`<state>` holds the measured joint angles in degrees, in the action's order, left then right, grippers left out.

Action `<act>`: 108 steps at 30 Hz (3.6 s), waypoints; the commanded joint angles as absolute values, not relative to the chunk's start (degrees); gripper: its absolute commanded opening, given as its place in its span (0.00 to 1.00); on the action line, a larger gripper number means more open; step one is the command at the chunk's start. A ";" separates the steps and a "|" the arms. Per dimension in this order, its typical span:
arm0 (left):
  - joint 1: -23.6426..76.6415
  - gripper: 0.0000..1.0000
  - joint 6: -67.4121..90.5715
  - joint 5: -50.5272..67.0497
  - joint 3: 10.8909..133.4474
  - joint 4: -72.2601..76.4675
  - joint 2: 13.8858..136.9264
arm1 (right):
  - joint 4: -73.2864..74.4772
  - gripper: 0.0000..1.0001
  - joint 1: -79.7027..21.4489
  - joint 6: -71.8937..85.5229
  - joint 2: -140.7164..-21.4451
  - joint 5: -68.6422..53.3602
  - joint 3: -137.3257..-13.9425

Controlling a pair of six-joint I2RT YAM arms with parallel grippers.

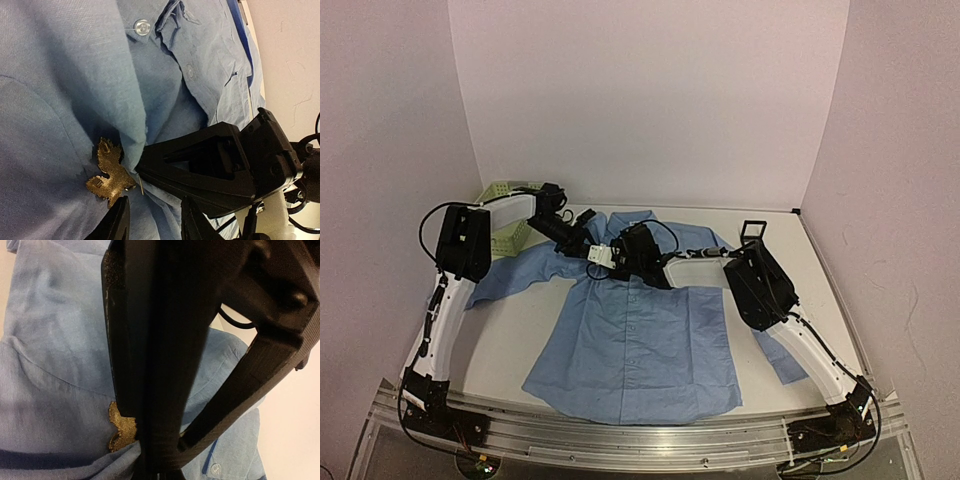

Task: Pin the brooch onto the clothing

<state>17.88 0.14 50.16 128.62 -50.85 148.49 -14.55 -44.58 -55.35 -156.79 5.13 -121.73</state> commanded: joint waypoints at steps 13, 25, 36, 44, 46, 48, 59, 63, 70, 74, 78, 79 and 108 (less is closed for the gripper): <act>18.70 0.17 4.15 45.84 130.84 -47.24 149.71 | -8.00 0.00 -44.48 -54.85 -157.24 5.25 -119.21; 18.85 0.17 7.13 46.98 129.91 -43.70 149.78 | -8.00 0.00 -44.47 -55.28 -157.24 5.35 -119.25; 18.90 0.00 6.10 47.48 129.66 -45.30 149.46 | -8.09 0.00 -44.47 -55.14 -157.49 5.52 -119.76; 18.64 0.00 6.00 45.19 128.20 -45.38 148.92 | -8.31 0.02 -44.31 -50.91 -156.09 5.04 -120.19; 18.63 0.00 5.90 44.52 127.33 -45.27 148.68 | -8.72 0.04 -44.05 -48.85 -154.77 4.35 -119.36; 18.63 0.00 5.97 44.20 126.72 -44.96 148.50 | -9.75 0.06 -43.66 -45.71 -153.21 3.30 -118.34; 18.75 0.00 6.49 43.86 126.24 -44.03 149.03 | -13.27 0.16 -42.47 -37.28 -147.66 -2.29 -115.74; 18.72 0.00 6.59 43.70 125.74 -43.68 148.98 | -14.30 0.22 -40.47 -27.76 -145.41 -5.21 -113.92; 18.98 0.00 6.45 43.14 125.36 -42.60 148.87 | -17.79 0.47 -37.06 -4.73 -146.11 -17.57 -115.44; 18.98 0.00 6.42 42.80 125.25 -42.35 148.84 | -18.27 0.52 -35.93 8.55 -149.54 -20.68 -119.12; 18.99 0.00 6.30 42.59 125.06 -42.13 148.61 | -18.50 0.54 -35.42 16.89 -152.09 -22.55 -120.62; 18.98 0.00 6.18 42.48 124.91 -42.04 148.56 | -18.68 0.54 -35.46 18.22 -152.64 -23.55 -121.33; 18.99 0.00 6.44 42.47 124.05 -41.16 148.22 | -12.83 0.36 -38.72 38.75 -162.07 -23.39 -129.46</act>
